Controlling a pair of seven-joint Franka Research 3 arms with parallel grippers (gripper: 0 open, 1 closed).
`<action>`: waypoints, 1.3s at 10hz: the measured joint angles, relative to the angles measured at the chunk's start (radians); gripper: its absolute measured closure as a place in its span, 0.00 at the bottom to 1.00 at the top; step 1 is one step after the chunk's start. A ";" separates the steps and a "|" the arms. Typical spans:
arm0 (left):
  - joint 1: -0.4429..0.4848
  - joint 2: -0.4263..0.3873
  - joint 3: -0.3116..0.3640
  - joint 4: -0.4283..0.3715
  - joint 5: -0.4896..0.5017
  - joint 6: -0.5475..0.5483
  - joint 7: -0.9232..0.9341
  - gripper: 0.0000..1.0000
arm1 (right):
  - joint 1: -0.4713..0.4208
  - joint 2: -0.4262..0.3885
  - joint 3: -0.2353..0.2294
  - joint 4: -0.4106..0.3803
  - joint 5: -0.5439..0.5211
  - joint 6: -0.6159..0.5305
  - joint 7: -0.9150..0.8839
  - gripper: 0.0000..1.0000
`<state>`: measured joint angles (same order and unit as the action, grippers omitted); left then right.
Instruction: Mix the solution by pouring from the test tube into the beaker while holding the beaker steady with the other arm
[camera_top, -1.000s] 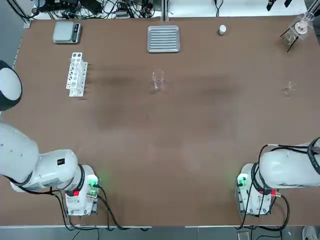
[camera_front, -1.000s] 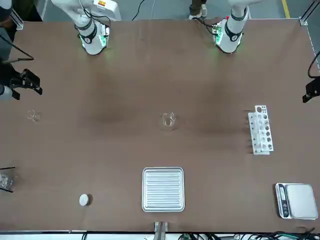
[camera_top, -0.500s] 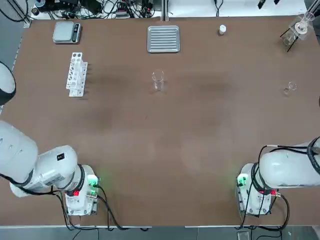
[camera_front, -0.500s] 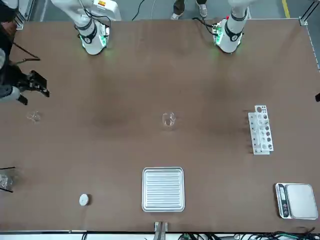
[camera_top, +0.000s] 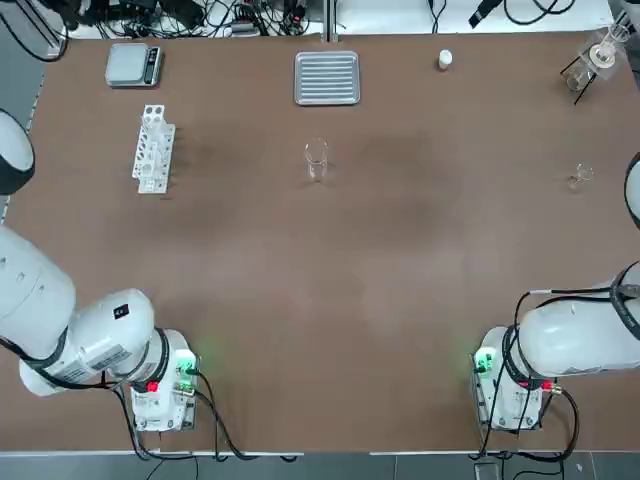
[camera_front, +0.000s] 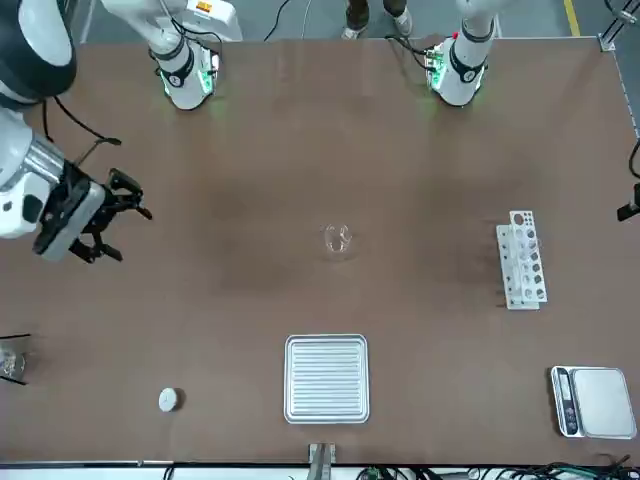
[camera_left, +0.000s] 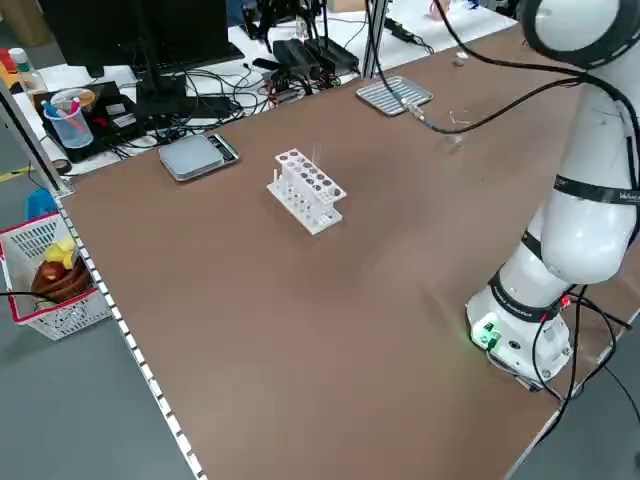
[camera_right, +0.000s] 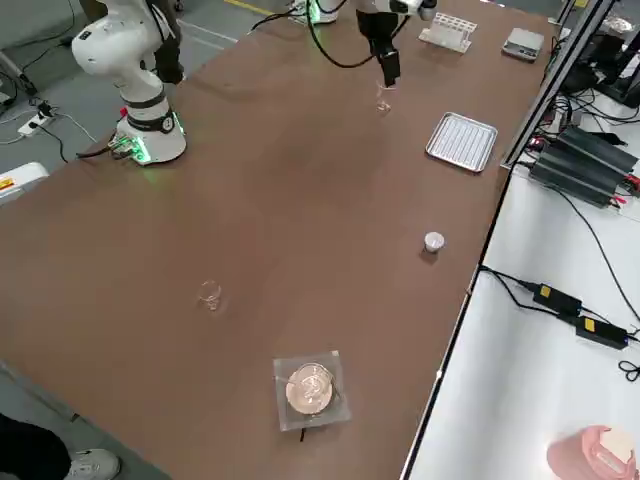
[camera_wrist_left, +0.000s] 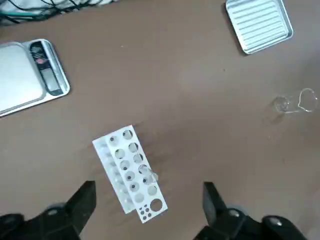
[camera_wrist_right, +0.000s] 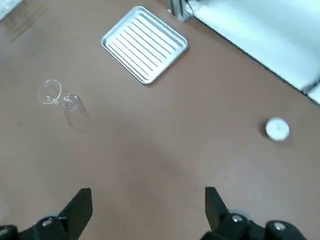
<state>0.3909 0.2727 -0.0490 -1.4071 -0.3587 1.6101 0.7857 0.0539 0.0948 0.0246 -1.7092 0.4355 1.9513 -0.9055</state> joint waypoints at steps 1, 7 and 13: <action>-0.001 0.025 -0.005 0.001 -0.007 0.000 0.011 0.00 | 0.019 0.009 0.000 -0.021 0.045 0.056 -0.097 0.00; 0.169 0.069 0.002 0.007 -0.311 -0.110 0.673 0.01 | 0.180 0.073 0.005 -0.257 0.372 0.418 -0.405 0.00; 0.265 0.282 0.001 -0.011 -0.492 -0.253 1.077 0.01 | 0.241 0.267 0.129 -0.285 0.716 0.539 -0.806 0.00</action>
<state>0.6559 0.5542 -0.0483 -1.4180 -0.8505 1.3571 1.8625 0.2951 0.3616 0.1531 -1.9939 1.1513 2.4901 -1.7112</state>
